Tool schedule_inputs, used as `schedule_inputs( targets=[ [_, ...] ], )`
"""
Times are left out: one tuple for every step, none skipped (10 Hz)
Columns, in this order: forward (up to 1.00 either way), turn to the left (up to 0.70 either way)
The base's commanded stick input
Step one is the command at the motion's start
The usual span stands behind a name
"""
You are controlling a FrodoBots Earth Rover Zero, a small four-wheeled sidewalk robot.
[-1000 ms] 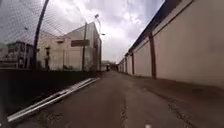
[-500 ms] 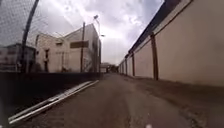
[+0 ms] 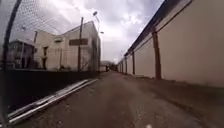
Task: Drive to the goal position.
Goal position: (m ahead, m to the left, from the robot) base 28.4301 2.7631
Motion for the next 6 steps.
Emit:
schedule_inputs(
  targets=[
    [0.70,0.00],
    [0.70,0.00],
    [0.70,0.00],
    [0.70,0.00],
    [0.70,0.00],
    [0.70,0.00]
  ],
)
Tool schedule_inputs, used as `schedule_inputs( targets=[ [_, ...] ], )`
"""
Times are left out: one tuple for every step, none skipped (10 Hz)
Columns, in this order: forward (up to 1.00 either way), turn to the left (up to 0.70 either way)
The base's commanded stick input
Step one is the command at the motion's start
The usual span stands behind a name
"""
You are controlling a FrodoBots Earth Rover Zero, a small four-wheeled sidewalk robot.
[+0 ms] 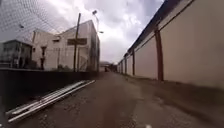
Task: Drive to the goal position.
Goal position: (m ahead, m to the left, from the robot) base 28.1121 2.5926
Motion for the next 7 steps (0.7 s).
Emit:
schedule_inputs(
  targets=[
    [0.70,0.00],
    [0.70,0.00],
    [0.70,0.00],
    [0.70,0.00],
    [0.70,0.00],
    [0.70,-0.15],
    [0.70,-0.27]
  ],
)
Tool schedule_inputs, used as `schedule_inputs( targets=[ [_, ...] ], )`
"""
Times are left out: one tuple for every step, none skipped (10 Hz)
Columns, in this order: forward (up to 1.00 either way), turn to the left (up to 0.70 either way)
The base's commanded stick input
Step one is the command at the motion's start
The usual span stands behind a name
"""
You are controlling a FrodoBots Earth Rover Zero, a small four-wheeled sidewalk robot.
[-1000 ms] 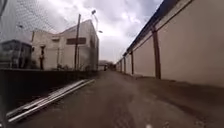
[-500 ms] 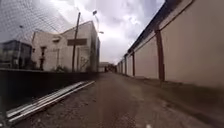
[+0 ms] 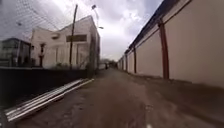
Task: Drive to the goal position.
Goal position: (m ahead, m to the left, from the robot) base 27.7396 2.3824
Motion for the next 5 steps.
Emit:
schedule_inputs(
  targets=[
    [0.70,-0.23],
    [0.70,0.00],
    [0.70,0.00],
    [0.70,-0.12],
    [0.70,-0.28]
  ],
)
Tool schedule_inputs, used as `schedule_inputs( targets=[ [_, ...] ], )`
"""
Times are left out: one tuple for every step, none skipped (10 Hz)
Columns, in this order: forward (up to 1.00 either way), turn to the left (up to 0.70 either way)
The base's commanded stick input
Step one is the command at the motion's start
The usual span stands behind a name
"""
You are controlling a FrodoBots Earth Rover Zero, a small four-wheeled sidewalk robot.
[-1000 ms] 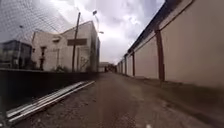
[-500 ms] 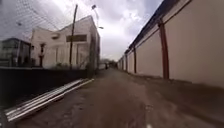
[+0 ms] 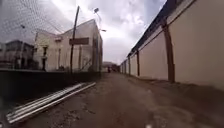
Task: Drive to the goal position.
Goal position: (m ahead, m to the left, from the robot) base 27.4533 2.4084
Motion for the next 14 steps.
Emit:
schedule_inputs(
  targets=[
    [0.70,-0.28],
    [0.70,0.00],
    [0.70,0.00],
    [0.70,-0.10],
    [0.70,-0.27],
    [0.70,-0.13],
    [0.70,0.00],
    [0.70,0.00],
    [0.70,-0.09],
    [0.70,-0.25],
    [0.70,-0.28],
    [0.70,-0.28],
    [0.70,-0.15],
    [0.70,0.00]
  ],
)
